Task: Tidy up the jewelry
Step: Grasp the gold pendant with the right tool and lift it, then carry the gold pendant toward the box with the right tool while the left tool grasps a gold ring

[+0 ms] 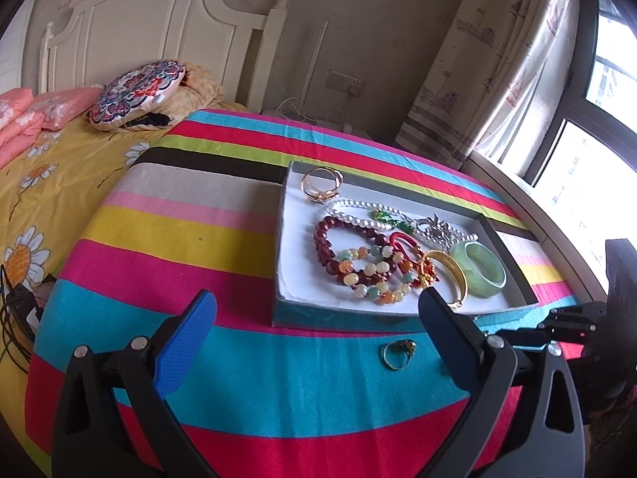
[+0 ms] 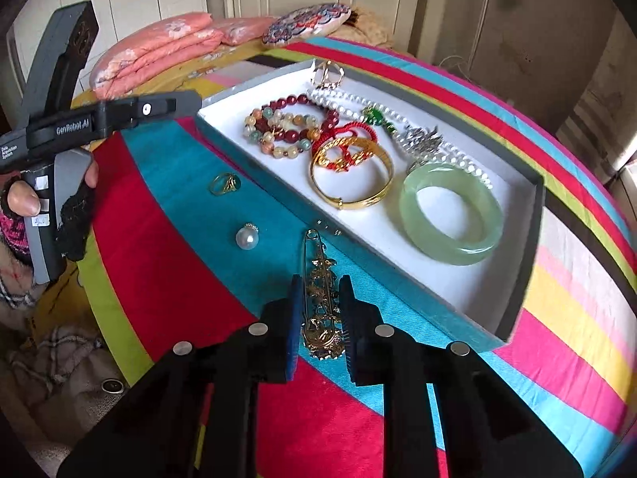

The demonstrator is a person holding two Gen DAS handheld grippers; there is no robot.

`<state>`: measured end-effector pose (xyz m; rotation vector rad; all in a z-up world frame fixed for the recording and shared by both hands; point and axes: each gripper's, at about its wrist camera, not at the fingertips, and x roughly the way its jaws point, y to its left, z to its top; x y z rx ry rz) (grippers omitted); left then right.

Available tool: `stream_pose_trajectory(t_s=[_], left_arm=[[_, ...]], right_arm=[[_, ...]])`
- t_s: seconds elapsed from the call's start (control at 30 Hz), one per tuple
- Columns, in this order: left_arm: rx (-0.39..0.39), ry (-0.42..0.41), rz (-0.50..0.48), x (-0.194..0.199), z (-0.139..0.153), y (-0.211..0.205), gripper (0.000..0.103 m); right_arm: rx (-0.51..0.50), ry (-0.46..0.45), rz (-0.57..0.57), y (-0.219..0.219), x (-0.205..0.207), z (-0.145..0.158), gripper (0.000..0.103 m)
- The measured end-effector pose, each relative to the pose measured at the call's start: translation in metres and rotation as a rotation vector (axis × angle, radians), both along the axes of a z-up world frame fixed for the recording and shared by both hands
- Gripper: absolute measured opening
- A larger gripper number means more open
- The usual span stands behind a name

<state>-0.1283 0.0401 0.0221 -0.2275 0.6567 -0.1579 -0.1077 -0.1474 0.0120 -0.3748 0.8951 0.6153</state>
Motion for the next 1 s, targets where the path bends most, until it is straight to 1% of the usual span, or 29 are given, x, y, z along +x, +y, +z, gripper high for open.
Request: stream_pose_trajectory(t_s=[0.13, 0.23, 0.37, 0.4, 0.43, 0.5, 0.53, 0.6, 0.7, 0.73, 0.83, 0.9, 0.93, 1.0], left_arm=[[0.083, 0.005, -0.047, -0.010, 0.003, -0.019, 0.101], [0.153, 0.009, -0.111, -0.023, 0.002, -0.043, 0.101], [0.207, 0.044, -0.165, -0.025, -0.003, -0.067, 0.100], [0.219, 0.049, -0.172, -0.024, -0.004, -0.071, 0.098], [0.233, 0.057, -0.175, -0.022, -0.006, -0.075, 0.095], [0.252, 0.086, -0.183, -0.017, -0.010, -0.081, 0.080], [0.253, 0.103, -0.184, -0.014, -0.013, -0.083, 0.076], [0.256, 0.136, -0.175, -0.007, -0.020, -0.083, 0.060], [0.248, 0.149, -0.167, -0.002, -0.023, -0.082, 0.055], [0.253, 0.150, -0.169, -0.001, -0.024, -0.081, 0.054], [0.288, 0.146, -0.178, 0.002, -0.025, -0.085, 0.048], [0.294, 0.150, -0.188, 0.005, -0.027, -0.088, 0.040], [0.302, 0.145, -0.187, 0.006, -0.027, -0.089, 0.038], [0.303, 0.140, -0.198, 0.006, -0.027, -0.091, 0.022]], right_arm=[[0.066, -0.042, -0.007, -0.015, -0.010, 0.014, 0.018], [0.104, -0.096, -0.018, -0.027, -0.019, 0.026, 0.018], [0.144, -0.137, -0.048, -0.038, -0.024, 0.035, 0.019], [0.151, -0.140, -0.051, -0.039, -0.025, 0.036, 0.018], [0.157, -0.146, -0.054, -0.041, -0.027, 0.038, 0.018], [0.166, -0.150, -0.057, -0.043, -0.028, 0.039, 0.018], [0.171, -0.152, -0.059, -0.045, -0.029, 0.040, 0.018], [0.182, -0.150, -0.061, -0.047, -0.028, 0.040, 0.019], [0.190, -0.148, -0.066, -0.048, -0.028, 0.038, 0.019], [0.194, -0.146, -0.067, -0.048, -0.027, 0.037, 0.019], [0.202, -0.142, -0.074, -0.049, -0.026, 0.035, 0.019], [0.206, -0.141, -0.077, -0.049, -0.027, 0.034, 0.019], [0.208, -0.141, -0.077, -0.049, -0.027, 0.034, 0.019], [0.208, -0.144, -0.078, -0.049, -0.028, 0.034, 0.019]])
